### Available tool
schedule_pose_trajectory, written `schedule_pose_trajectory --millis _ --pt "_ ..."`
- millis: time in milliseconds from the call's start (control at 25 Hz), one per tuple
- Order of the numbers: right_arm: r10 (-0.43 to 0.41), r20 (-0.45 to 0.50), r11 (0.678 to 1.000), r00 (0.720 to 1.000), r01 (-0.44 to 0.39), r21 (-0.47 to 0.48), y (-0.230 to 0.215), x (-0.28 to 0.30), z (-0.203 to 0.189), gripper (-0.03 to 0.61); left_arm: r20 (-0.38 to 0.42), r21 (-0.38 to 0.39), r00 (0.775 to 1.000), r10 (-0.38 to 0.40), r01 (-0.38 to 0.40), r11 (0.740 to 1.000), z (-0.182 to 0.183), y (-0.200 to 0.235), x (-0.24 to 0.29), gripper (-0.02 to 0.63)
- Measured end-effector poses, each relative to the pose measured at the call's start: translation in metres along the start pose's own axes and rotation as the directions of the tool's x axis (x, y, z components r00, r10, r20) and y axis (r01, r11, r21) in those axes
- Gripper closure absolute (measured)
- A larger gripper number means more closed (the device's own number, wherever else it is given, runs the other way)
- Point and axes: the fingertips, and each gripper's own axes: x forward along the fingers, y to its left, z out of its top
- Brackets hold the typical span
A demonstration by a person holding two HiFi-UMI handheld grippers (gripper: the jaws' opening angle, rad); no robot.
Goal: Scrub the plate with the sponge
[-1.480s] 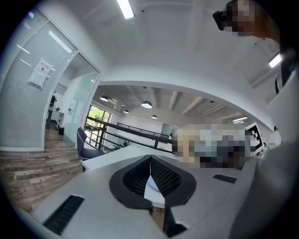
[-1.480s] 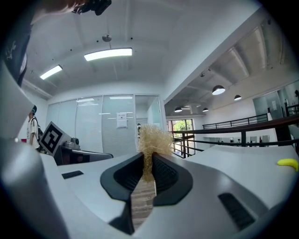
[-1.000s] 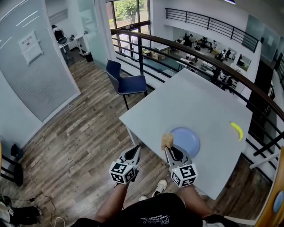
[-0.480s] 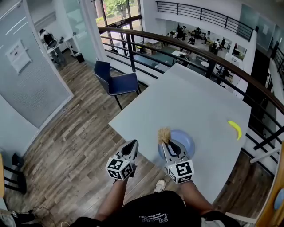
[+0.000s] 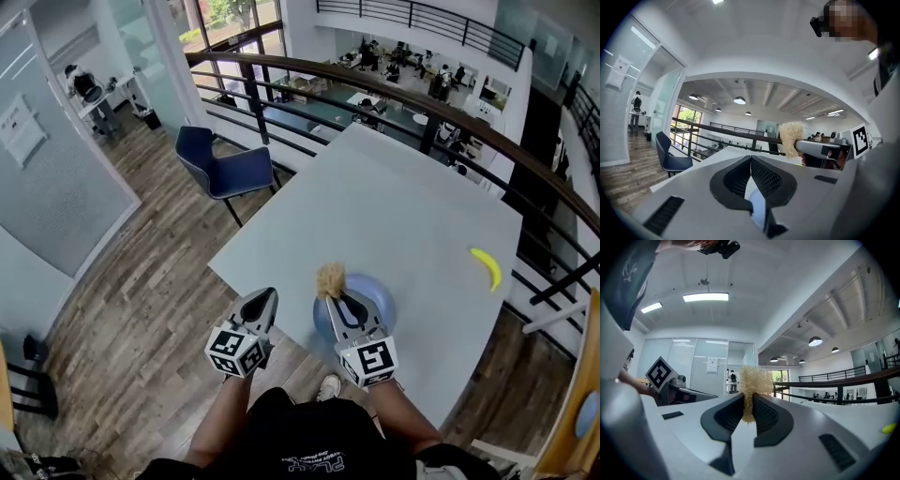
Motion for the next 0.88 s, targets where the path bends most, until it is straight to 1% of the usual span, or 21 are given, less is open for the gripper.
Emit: schedule_pose_trajectory --millis 120,280,400,480,600,720,880 --pt "-0.012 -0.006 1.0 1.0 0.012 0.007 -0.012 0.005 -0.007 0.522 0.004 0.019 0.999 -0.038 0.037 0.999 -0.006 -0.002 0.015 0.601" --pt "-0.052 -0.036 0.999 0.998 0.052 0.002 -0.026 0.014 -0.019 0.522 -0.01 -0.003 0.995 -0.1 0.1 0.995 -0.014 0.001 0.041 0.601" --pt "-0.09 -0.047 0.996 0.995 0.089 -0.03 -0.041 0.025 -0.017 0.522 -0.013 -0.006 0.986 -0.165 0.164 0.986 -0.011 0.003 0.067 0.601" --pt "-0.132 -0.047 0.99 0.99 0.129 -0.056 -0.055 0.032 -0.01 0.522 -0.013 0.0 0.975 -0.224 0.224 0.975 -0.004 -0.001 0.085 0.601" --pt "-0.207 -0.028 0.976 0.978 0.205 -0.067 -0.076 0.043 0.001 0.522 -0.009 0.029 0.949 -0.314 0.314 0.949 0.006 -0.005 0.109 0.601" --pt "-0.274 -0.019 0.96 0.962 0.272 -0.063 -0.088 0.05 0.004 0.522 -0.016 0.037 0.925 -0.379 0.379 0.925 0.013 -0.002 0.129 0.601" --pt "-0.354 -0.042 0.935 0.934 0.352 -0.045 -0.098 0.056 -0.003 0.522 -0.042 0.039 0.891 -0.452 0.453 0.891 0.013 0.001 0.149 0.601"
